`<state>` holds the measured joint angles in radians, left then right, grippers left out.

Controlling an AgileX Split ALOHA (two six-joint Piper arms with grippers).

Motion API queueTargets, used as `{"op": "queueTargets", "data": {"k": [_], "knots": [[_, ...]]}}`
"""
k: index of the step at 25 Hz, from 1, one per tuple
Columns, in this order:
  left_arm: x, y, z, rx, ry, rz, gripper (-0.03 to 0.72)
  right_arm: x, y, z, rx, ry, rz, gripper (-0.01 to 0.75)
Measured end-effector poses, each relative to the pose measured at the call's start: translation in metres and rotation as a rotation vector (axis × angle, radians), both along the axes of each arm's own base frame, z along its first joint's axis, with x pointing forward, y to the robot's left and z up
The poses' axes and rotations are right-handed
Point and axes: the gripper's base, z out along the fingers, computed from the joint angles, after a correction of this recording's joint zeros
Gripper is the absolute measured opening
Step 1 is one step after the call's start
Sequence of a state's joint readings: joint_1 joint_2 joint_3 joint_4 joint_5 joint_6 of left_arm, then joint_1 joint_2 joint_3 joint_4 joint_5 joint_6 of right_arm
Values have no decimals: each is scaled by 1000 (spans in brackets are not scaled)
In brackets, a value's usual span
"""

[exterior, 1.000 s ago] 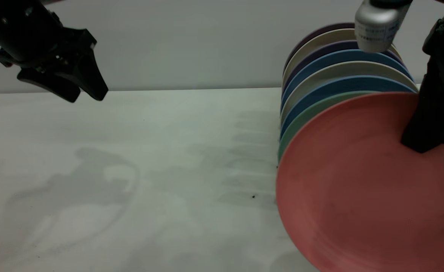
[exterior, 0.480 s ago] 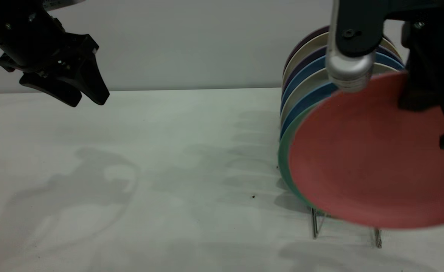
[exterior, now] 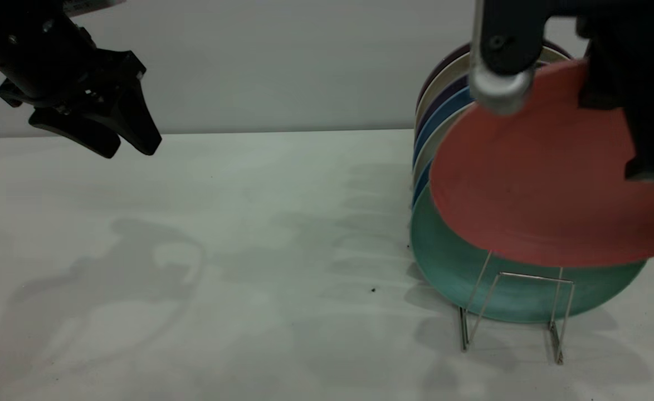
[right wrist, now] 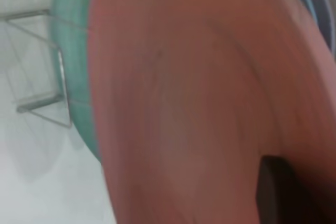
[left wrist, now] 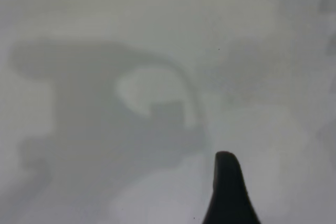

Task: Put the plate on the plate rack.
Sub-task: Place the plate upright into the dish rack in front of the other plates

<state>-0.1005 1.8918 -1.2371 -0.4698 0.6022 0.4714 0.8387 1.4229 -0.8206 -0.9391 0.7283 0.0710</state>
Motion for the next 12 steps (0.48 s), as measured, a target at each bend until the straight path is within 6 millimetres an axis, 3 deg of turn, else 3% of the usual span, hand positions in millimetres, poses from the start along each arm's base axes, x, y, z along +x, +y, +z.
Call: {"op": "queueTargets", "data": {"k": [12], "knots": [[0, 0, 0, 0, 0, 0, 531, 0, 6, -4, 80, 19, -12, 87]]}}
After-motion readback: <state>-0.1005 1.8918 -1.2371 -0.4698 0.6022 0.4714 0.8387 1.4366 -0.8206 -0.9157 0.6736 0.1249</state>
